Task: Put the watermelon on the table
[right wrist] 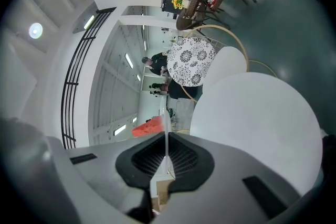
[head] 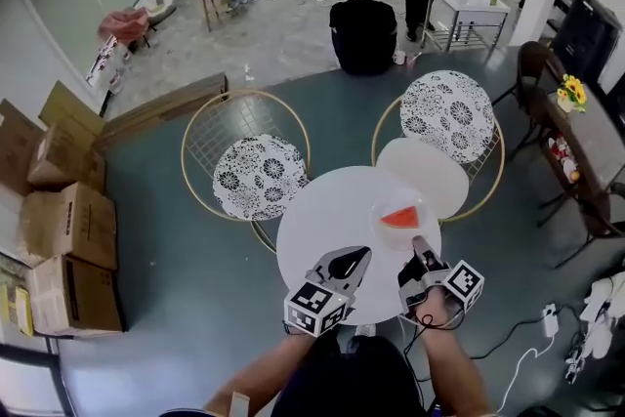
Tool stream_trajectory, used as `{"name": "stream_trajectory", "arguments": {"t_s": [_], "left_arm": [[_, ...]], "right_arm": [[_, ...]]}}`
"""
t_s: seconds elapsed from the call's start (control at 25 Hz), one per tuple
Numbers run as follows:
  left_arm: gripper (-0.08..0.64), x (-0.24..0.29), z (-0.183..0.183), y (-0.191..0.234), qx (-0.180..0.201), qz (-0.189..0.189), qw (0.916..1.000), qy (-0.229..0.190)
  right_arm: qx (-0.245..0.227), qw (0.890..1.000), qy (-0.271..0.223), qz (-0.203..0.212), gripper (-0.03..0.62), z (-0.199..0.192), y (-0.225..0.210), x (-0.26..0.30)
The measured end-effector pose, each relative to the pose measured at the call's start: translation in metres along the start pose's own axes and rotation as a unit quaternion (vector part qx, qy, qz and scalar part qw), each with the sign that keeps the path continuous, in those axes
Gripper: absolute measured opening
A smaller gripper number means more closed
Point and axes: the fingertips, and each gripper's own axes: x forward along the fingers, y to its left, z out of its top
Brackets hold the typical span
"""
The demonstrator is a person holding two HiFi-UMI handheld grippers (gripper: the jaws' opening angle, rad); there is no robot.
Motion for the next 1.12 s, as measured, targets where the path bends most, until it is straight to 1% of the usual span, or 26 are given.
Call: {"name": "stream_trajectory", "arguments": {"t_s": [0.08, 0.24, 0.48, 0.6, 0.84, 1.12], "left_arm": [[0.003, 0.003, 0.0, 0.006, -0.003, -0.006, 1.0, -0.004], [0.003, 0.006, -0.005, 0.013, 0.005, -0.018, 0.9998, 0.003], [0.003, 0.016, -0.017, 0.017, 0.014, -0.038, 0.9988, 0.028], [0.003, 0.019, -0.022, 0.017, 0.016, -0.044, 0.9984, 0.032], [0.003, 0.023, -0.032, 0.023, 0.022, -0.035, 0.9982, 0.044], [0.003, 0.025, -0.045, 0.024, 0.013, -0.018, 0.9981, 0.057]], "right_arm": [[0.007, 1.0, -0.011, -0.005, 0.013, 0.001, -0.006, 0.001], [0.008, 1.0, -0.024, -0.017, 0.012, -0.002, -0.021, -0.001], [0.019, 0.999, -0.027, -0.04, 0.012, -0.006, -0.054, 0.002], [0.022, 0.998, -0.025, -0.05, 0.012, -0.008, -0.072, 0.002], [0.02, 0.997, -0.008, -0.073, 0.012, -0.019, -0.099, 0.005], [0.013, 0.996, 0.015, -0.09, 0.012, -0.025, -0.119, 0.013]]}}
